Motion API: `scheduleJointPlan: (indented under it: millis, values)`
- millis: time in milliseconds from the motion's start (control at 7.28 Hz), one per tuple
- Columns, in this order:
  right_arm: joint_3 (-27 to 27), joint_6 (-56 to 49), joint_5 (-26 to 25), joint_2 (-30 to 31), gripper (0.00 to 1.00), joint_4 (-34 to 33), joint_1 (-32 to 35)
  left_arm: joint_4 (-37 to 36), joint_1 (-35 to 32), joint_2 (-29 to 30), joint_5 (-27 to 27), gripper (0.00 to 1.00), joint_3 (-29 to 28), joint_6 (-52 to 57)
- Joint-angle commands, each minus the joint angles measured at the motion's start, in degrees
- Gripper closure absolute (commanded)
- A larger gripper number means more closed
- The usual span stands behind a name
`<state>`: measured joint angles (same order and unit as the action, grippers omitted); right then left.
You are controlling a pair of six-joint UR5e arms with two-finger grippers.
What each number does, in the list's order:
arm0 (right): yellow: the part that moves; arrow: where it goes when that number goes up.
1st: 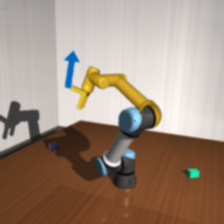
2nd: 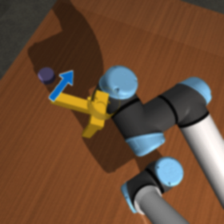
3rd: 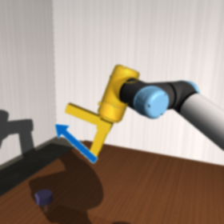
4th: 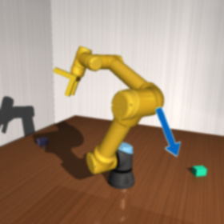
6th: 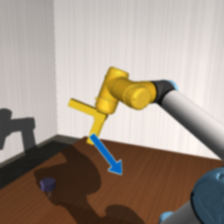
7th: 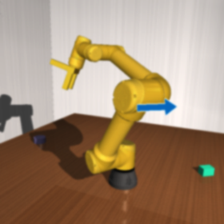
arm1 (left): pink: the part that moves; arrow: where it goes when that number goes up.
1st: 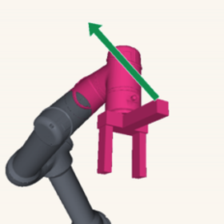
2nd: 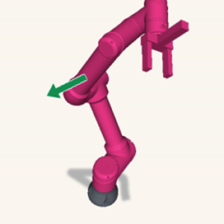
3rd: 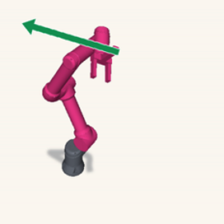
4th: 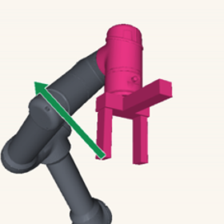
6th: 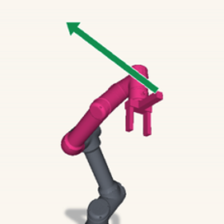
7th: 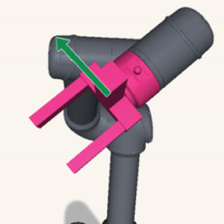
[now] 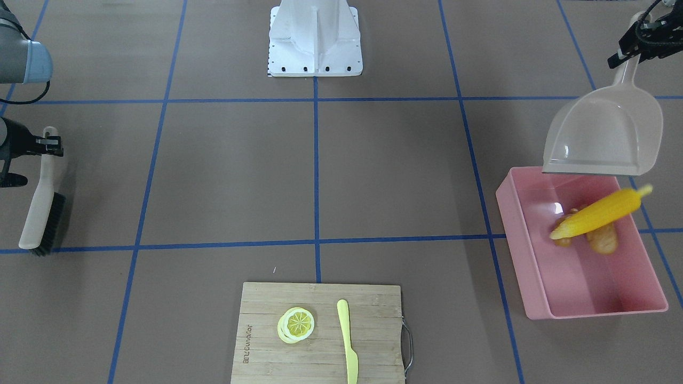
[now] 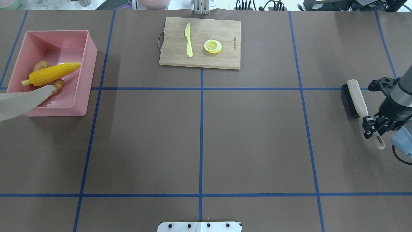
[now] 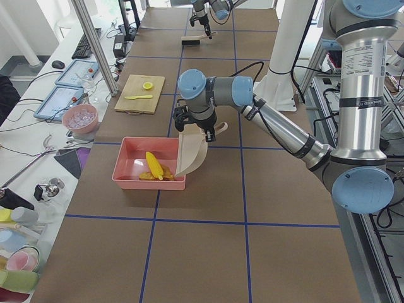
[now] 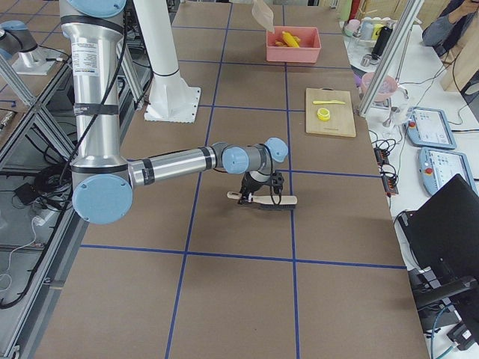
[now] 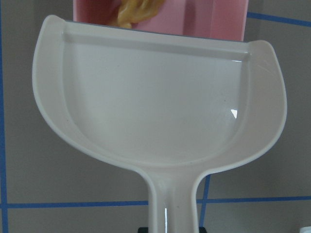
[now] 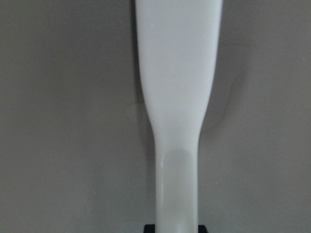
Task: Sweep and dump trash into bin
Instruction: 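Tilt the dustpan with the left gripper to dump items into the pink bin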
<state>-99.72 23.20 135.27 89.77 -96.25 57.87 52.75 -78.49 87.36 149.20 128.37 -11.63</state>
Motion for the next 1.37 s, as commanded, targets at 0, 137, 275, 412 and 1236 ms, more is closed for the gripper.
scheduleJointPlan:
  millis: [0, 137, 275, 412, 1236]
  values:
    - [0.1, 0.0, 0.0, -0.2, 0.36, 0.0, 0.0, -0.8, 0.0, 0.2, 0.2, 1.0, 0.1, 0.0]
    - [0.1, -0.1, 0.0, -0.5, 0.19, -0.1, 0.0, -0.8, 0.0, 0.2, 0.2, 1.0, 0.5, 0.1]
    - [0.0, -0.1, 0.0, -0.6, 0.0, 0.0, 0.0, -1.0, -0.4, 0.2, 0.3, 1.0, 0.6, 0.2]
    - [0.0, -0.1, -0.1, -0.8, 0.0, -0.1, 0.0, -1.3, -0.6, 0.2, 0.2, 1.0, 1.7, 0.2]
    - [0.0, -7.8, -9.2, -2.9, 0.0, 0.3, 15.6, 16.1, 2.9, 2.5, -9.5, 1.0, 9.4, 5.5]
